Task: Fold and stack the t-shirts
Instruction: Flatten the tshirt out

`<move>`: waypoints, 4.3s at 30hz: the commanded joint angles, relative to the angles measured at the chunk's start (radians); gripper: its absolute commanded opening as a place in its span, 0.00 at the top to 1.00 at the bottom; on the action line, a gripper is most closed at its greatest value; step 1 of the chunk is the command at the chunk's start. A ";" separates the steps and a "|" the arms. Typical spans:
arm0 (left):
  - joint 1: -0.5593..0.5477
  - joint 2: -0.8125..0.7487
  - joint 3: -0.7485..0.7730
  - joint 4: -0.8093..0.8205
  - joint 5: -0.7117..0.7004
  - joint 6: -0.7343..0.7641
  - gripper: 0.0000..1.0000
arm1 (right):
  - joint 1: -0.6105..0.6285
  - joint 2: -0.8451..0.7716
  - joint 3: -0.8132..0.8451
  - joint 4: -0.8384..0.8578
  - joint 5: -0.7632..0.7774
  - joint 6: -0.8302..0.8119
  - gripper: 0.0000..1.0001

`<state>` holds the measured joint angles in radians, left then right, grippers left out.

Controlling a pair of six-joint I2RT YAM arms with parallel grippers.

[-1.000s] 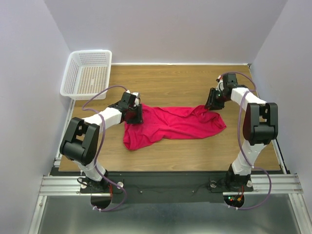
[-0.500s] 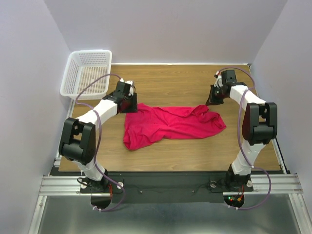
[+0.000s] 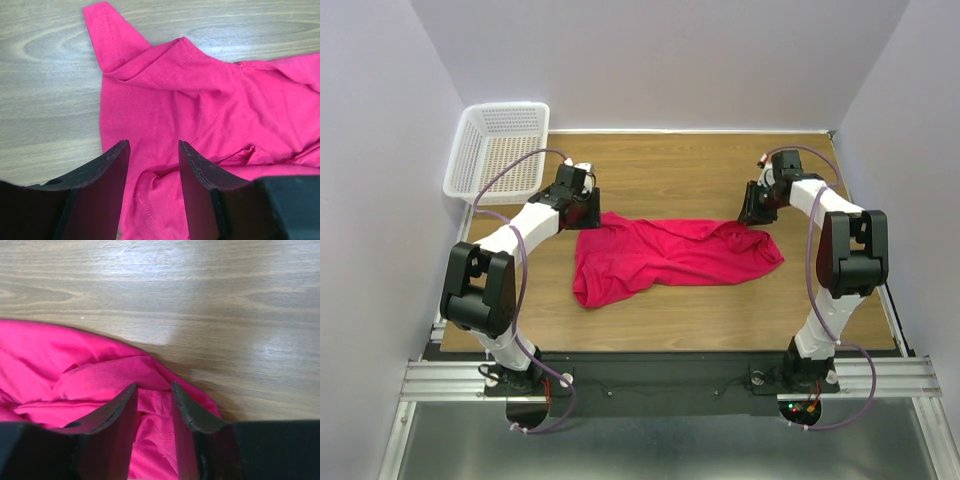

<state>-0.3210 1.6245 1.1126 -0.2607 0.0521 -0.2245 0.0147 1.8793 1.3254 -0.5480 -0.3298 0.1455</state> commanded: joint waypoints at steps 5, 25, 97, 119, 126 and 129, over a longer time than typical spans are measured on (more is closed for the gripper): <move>-0.003 -0.052 -0.005 0.005 0.008 0.014 0.45 | 0.010 -0.051 -0.012 0.003 0.150 -0.015 0.55; -0.003 -0.055 -0.025 0.014 0.012 0.019 0.45 | 0.034 0.000 -0.045 0.005 0.017 -0.012 0.64; 0.022 0.250 0.202 0.129 0.015 -0.228 0.38 | 0.067 -0.029 0.087 0.013 0.224 -0.098 0.99; -0.023 0.367 0.342 0.083 -0.041 -0.162 0.39 | 0.067 -0.042 0.083 0.013 0.224 -0.101 0.99; -0.081 0.423 0.360 0.060 -0.084 -0.107 0.47 | 0.067 -0.045 0.075 0.014 0.221 -0.093 0.99; -0.127 0.460 0.368 0.031 -0.124 -0.095 0.52 | 0.068 -0.046 0.070 0.014 0.227 -0.095 0.99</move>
<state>-0.3866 2.0502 1.4376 -0.1844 -0.0113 -0.3595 0.0742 1.8797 1.4067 -0.5560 -0.1120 0.0563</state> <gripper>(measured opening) 0.491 0.027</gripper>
